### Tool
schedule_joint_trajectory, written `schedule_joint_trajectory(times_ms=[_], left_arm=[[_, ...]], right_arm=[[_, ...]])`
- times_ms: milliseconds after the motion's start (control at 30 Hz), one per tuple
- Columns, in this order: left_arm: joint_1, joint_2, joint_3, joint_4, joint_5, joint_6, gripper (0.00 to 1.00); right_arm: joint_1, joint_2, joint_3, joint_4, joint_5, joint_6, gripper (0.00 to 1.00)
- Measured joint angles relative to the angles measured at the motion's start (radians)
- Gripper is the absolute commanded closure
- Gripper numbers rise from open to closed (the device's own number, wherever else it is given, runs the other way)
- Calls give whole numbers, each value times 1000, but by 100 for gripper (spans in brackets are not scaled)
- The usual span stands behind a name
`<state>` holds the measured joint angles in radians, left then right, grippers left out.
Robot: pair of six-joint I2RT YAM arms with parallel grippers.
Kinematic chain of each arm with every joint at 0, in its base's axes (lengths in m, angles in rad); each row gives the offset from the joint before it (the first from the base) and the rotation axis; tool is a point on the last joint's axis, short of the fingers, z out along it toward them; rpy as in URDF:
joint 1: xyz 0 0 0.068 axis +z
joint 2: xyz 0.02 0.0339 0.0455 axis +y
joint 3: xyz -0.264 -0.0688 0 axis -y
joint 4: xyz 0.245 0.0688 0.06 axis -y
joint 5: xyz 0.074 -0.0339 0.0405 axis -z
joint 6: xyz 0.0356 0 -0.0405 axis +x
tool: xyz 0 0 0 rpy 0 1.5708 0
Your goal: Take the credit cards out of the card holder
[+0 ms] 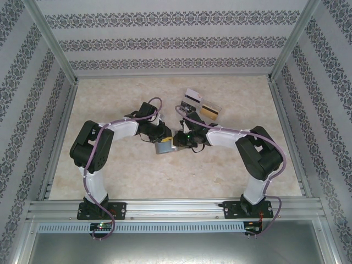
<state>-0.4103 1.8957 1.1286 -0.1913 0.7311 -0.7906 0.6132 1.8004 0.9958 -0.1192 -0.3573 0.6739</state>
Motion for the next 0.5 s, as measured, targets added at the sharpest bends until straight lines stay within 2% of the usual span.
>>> schedule_joint_trajectory(times_ms=[100, 233, 333, 500], left_arm=[[0, 0, 0, -1, -2, 0, 79], [8, -21, -5, -14, -41, 0, 63], [21, -67, -18, -57, -98, 5, 54], [33, -103, -31, -105, -160, 10, 51]], right_arm=[[0, 22, 14, -16, 4, 0, 74], [0, 44, 30, -30, 16, 0, 75], [0, 47, 30, -31, 24, 0, 76], [0, 47, 30, -33, 29, 1, 75]])
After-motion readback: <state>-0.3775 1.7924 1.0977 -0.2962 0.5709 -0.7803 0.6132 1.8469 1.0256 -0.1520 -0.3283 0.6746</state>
